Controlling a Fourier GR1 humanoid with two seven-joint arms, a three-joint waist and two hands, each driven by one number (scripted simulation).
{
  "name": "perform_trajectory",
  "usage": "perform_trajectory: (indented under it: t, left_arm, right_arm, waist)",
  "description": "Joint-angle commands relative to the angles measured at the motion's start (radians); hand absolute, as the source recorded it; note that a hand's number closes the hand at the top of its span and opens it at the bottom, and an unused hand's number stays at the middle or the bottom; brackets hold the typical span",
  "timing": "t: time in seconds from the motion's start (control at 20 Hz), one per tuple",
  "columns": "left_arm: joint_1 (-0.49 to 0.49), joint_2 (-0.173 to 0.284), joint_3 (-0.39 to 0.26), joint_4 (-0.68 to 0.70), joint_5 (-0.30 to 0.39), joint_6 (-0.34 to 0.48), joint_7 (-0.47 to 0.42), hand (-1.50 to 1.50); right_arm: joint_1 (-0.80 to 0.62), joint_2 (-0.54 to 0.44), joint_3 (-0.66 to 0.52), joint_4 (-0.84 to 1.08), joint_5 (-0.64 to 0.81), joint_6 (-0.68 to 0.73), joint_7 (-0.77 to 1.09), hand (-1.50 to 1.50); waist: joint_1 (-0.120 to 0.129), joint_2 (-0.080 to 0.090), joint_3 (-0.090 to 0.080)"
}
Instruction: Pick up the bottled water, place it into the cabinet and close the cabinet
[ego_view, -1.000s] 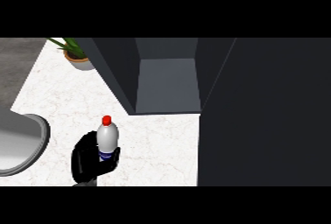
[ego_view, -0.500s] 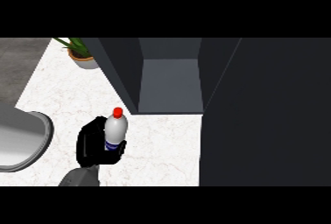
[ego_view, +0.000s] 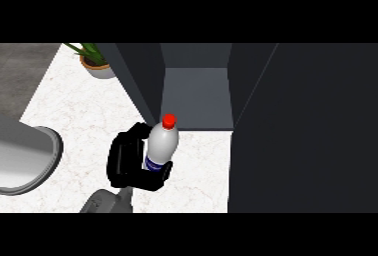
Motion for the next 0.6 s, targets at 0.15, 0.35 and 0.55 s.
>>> perform_trajectory:
  t: [0.15, 0.35, 0.55]
  left_arm:
    - [-0.027, -0.044, -0.135, -0.220, -0.124, 0.191, 0.197, 1.50]
    - [-0.185, -0.087, -0.186, -0.254, -0.136, 0.351, 0.338, 1.50]
    - [-0.318, -0.088, -0.201, -0.234, -0.144, 0.515, 0.404, 1.50]
  right_arm:
    - [-0.020, 0.012, 0.008, -0.104, -0.072, -0.021, 0.098, -1.50]
    - [-0.035, 0.002, 0.015, -0.125, -0.100, -0.017, 0.109, -1.50]
    - [-0.054, 0.015, 0.017, -0.117, -0.068, -0.033, 0.121, -1.50]
  waist:
    - [0.002, 0.001, 0.000]
    - [-0.007, 0.004, 0.000]
    - [-0.015, 0.005, 0.000]
